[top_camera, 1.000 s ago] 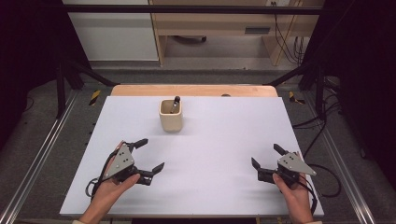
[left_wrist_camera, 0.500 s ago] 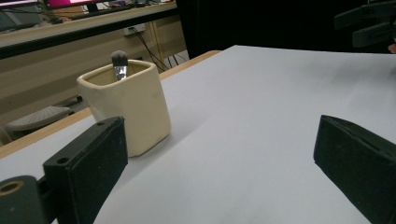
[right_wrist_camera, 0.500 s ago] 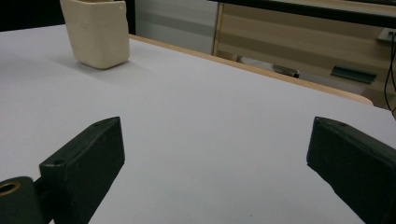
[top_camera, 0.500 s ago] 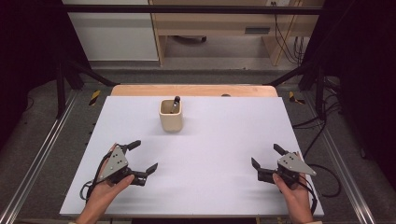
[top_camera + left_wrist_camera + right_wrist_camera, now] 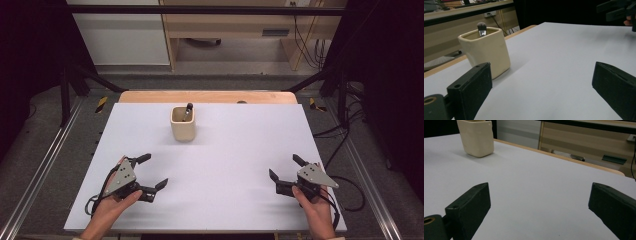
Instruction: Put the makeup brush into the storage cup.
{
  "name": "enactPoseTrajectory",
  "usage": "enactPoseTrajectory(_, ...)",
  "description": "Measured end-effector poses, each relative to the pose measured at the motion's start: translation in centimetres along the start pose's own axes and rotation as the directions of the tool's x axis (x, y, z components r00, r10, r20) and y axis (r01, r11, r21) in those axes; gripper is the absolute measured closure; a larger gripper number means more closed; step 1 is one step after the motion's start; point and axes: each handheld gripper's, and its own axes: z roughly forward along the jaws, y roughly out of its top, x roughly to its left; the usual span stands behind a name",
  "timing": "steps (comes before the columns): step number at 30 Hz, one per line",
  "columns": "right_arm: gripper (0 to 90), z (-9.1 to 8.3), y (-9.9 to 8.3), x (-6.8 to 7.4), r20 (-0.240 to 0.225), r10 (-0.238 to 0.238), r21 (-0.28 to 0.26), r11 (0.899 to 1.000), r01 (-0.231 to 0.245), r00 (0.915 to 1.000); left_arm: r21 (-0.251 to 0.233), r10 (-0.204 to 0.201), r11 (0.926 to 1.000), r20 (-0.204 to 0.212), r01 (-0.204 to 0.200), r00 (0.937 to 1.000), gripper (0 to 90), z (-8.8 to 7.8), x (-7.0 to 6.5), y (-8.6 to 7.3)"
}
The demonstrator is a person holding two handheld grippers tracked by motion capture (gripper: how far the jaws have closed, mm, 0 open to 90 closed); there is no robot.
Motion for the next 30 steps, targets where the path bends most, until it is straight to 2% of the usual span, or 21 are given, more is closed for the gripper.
enactPoseTrajectory(8, 4.2, -0.1, 0.0, 0.1, -0.009, 0.001, -0.002, 1.0, -0.001, 1.0, -0.002, 0.0, 1.0, 0.041, 0.0, 0.9992, 2.4, -0.2, -0.5, -0.5)
enactPoseTrajectory(13, 4.1, -0.2, 0.1, 0.1, -0.016, 0.0, -0.01, 1.0, -0.001, 0.9999, 0.006, -0.011, 0.9999, 0.033, 0.011, 0.9994, 2.2, -0.4, -0.6, -0.9)
enactPoseTrajectory(17, 4.0, -0.3, 0.1, 0.2, -0.019, 0.003, -0.017, 1.0, -0.003, 0.9998, 0.011, -0.014, 0.9998, 0.004, 0.014, 0.9999, 2.1, -0.8, -0.6, -1.1)
enactPoseTrajectory(20, 3.8, -0.4, 0.1, 0.3, -0.026, 0.005, -0.023, 1.0, -0.005, 0.9996, 0.003, -0.025, 0.9997, -0.04, 0.025, 0.9989, 2.1, -1.1, -0.6, -1.2)
enactPoseTrajectory(23, 3.6, -0.5, 0.0, 0.5, -0.036, 0.003, -0.026, 1.0, -0.003, 0.9994, 0.007, -0.019, 0.9998, -0.07, 0.02, 0.9974, 2.1, -1.3, -0.7, -1.1)
enactPoseTrajectory(27, 3.6, -0.7, 0.0, 0.6, -0.051, 0.038, -0.045, 0.998, -0.04, 0.998, -0.001, -0.034, 0.9994, -0.111, 0.034, 0.9932, 2.1, -1.7, -0.5, -1.1)
enactPoseTrajectory(30, 3.5, -0.9, -0.1, 0.7, -0.051, 0.04, -0.053, 0.998, -0.043, 0.9979, -0.004, -0.045, 0.999, -0.141, 0.045, 0.989, 2.2, -1.8, -0.3, -1.2)
